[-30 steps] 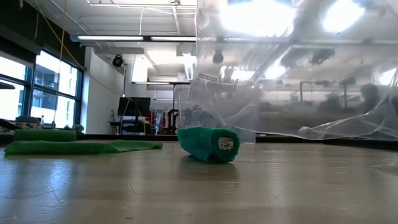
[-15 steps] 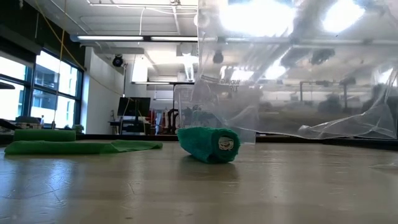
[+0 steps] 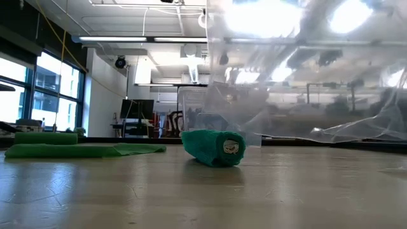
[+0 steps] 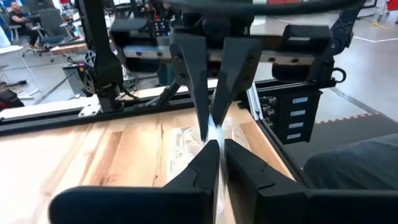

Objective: Roll bandage
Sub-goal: Open the transparent zip bag

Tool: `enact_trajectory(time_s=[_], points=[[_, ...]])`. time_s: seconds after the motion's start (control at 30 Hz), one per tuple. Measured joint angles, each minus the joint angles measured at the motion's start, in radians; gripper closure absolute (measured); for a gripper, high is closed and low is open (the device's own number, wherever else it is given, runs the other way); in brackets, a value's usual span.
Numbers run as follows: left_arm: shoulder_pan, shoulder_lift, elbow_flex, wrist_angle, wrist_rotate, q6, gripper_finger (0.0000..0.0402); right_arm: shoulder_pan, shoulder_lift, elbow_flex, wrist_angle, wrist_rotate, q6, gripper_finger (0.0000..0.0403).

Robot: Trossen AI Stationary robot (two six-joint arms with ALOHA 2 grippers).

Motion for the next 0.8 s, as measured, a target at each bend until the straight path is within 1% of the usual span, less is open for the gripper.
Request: enact_trajectory(time_s=[0.17, 0.3, 0.4, 0.6, 0.73, 0.8], points=[[0.000, 0.002, 0.000, -0.003, 0.000, -0.007, 0.0337, 0.000, 0.000, 0.000, 0.000, 0.000, 0.000, 0.0403], [0.000, 0.002, 0.000, 0.014, 0.000, -0.002, 0.0325, 0.000, 0.000, 0.000, 0.000, 0.000, 0.000, 0.0403], [0.000, 0.002, 0.000, 0.009, -0.017, -0.002, 0.0336, 0.000, 0.000, 0.000, 0.000, 0.000, 0.000, 0.0403], [0.000, 0.003, 0.000, 0.006, -0.024, 0.000, 0.0392, 0.000, 0.000, 0.000, 0.000, 0.000, 0.000, 0.0403], [0.000, 0.003, 0.000, 0.002, -0.029, 0.000, 0.0398, 0.000, 0.000, 0.000, 0.001, 0.000, 0.001, 0.0403], [0.000, 0.003, 0.000, -0.010, -0.050, 0.000, 0.0399, 0.000, 0.000, 0.000, 0.000, 0.013, 0.019, 0.0402]])
